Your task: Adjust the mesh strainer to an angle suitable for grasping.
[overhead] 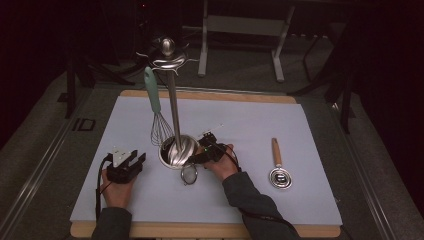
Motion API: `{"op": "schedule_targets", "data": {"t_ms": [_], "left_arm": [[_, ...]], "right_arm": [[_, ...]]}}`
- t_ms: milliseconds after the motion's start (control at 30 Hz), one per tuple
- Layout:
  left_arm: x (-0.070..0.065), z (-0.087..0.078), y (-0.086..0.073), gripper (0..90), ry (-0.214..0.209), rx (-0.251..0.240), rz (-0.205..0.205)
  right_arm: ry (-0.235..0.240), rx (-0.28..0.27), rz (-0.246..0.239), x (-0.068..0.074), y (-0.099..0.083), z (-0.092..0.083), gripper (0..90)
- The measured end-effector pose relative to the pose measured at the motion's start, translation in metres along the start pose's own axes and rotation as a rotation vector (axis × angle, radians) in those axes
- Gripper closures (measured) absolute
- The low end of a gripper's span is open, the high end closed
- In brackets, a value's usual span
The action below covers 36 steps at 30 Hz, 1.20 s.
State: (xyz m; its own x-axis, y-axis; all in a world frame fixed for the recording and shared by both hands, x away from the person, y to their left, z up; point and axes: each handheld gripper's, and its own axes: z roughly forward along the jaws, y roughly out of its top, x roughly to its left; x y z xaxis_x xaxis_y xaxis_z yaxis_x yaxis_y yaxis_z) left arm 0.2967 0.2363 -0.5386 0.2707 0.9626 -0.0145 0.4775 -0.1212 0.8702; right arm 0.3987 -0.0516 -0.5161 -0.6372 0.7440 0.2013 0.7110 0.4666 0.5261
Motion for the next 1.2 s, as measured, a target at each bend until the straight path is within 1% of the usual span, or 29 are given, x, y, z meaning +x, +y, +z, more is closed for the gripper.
{"op": "schedule_targets", "data": {"t_ms": [67,133,200,300,333,400,433,500,567,667,767,833,900,933,1100,1200], "left_arm": [[0.0,0.0,0.0,63.2,0.001,0.001,0.001],[0.0,0.0,0.0,63.3,0.001,0.002,0.001],[0.0,0.0,0.0,63.2,0.002,0.002,0.002],[0.0,0.0,0.0,63.2,0.001,0.003,0.002],[0.0,0.0,0.0,63.2,0.001,0.003,0.002],[0.0,0.0,0.0,63.2,0.001,0.002,0.002],[0.0,0.0,0.0,63.1,0.0,0.002,0.001],[0.0,0.0,0.0,63.1,0.0,0.002,0.0],[0.0,0.0,0.0,63.0,0.0,0.002,0.0],[0.0,0.0,0.0,63.0,0.0,0.003,-0.001],[0.0,0.0,0.0,63.0,0.0,0.003,-0.001],[0.0,0.0,0.0,62.9,0.0,0.003,-0.001],[0.0,0.0,0.0,62.9,0.0,0.003,-0.001],[0.0,0.0,0.0,62.9,-0.001,0.002,0.0],[0.0,0.0,0.0,62.9,0.0,0.002,-0.001],[0.0,0.0,0.0,62.9,0.001,0.003,0.0]], "right_arm": [[0.023,0.006,0.007,-0.002,0.0,-0.001,34.8],[0.027,0.004,0.012,-0.003,0.0,-0.001,35.3],[0.014,-0.002,0.017,-0.001,0.0,0.0,34.8],[-0.013,-0.011,0.008,0.002,0.0,0.002,34.7],[-0.023,-0.004,-0.01,0.004,0.0,0.002,35.1],[-0.058,0.009,-0.056,0.008,0.0,0.003,38.8],[-0.063,0.015,-0.068,0.008,0.0,0.003,40.0],[-0.065,0.023,-0.074,0.006,0.002,0.002,45.6],[-0.06,0.024,-0.069,0.002,0.002,0.0,52.0],[-0.047,0.032,-0.067,-0.002,0.003,-0.002,59.1],[-0.026,0.057,-0.068,-0.005,0.004,-0.004,62.8],[-0.019,0.068,-0.083,-0.005,0.004,-0.005,65.2],[-0.012,0.072,-0.079,-0.005,0.004,-0.006,65.2],[-0.044,0.076,-0.112,-0.005,0.003,-0.01,70.1],[-0.061,0.115,-0.134,-0.014,0.0,-0.019,72.5],[-0.09,0.134,-0.145,-0.023,-0.006,-0.025,72.5]]}}
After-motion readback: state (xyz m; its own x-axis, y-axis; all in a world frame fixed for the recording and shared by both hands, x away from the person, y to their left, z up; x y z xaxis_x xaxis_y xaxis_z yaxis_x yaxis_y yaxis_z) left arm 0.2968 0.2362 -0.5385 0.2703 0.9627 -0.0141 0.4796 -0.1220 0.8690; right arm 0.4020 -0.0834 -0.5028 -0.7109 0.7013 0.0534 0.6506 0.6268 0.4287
